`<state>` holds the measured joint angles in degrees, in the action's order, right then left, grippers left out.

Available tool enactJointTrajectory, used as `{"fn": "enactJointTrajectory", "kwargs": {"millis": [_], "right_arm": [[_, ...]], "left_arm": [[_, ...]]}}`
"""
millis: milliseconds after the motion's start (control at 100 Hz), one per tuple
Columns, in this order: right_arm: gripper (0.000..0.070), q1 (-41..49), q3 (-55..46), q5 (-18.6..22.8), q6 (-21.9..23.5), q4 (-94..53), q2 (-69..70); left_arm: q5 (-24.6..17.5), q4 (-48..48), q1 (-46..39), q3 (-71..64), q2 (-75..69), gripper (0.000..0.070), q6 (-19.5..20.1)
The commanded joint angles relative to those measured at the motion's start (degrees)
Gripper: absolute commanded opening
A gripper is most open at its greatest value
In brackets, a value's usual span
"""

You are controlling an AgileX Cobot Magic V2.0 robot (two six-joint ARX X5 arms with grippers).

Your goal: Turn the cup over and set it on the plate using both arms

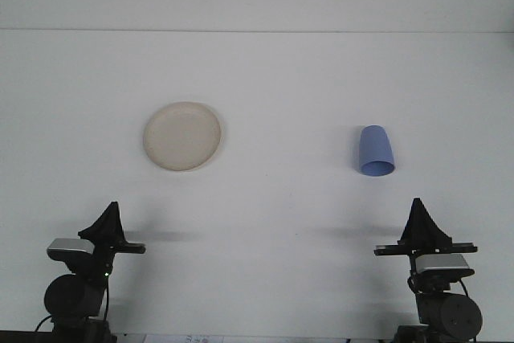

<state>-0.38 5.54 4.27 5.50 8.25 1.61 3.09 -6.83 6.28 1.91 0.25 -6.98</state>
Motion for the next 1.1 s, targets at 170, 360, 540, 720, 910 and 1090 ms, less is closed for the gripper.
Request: {"fn": "enactJointTrajectory", "kwargs": {"millis": [170,360,540,720,910,1090], "right_arm": [[0.0000,0.0,18.3,-0.2,1.6,-17.6,14.3],[0.0000,0.0,34.4,0.0,-2.1,-30.4,30.1],[0.0044,0.0,39.5,-0.2,-2.1,-29.5,39.1],[0.0477,0.0,38.7,-3.4,-3.0,-28.3,45.5],[0.0495,0.0,32.1,-4.2,-3.3,-18.7,48.5],[0.0495,0.0,24.3,-4.5,-2.1,-11.2,50.5]], "left_arm": [[-0.1,-0.6,0.1,-1.1,-0.1,0.0012,-0.2],[-0.1,-0.6,0.1,-1.1,-0.1,0.0012,-0.2],[-0.1,-0.6,0.1,-1.1,-0.1,0.0012,-0.2],[-0.1,-0.6,0.1,-1.1,-0.1,0.0012,-0.2],[-0.1,-0.7,0.1,-1.1,-0.1,0.0012,-0.2],[-0.1,-0.6,0.1,-1.1,-0.1,0.0012,-0.2]]}}
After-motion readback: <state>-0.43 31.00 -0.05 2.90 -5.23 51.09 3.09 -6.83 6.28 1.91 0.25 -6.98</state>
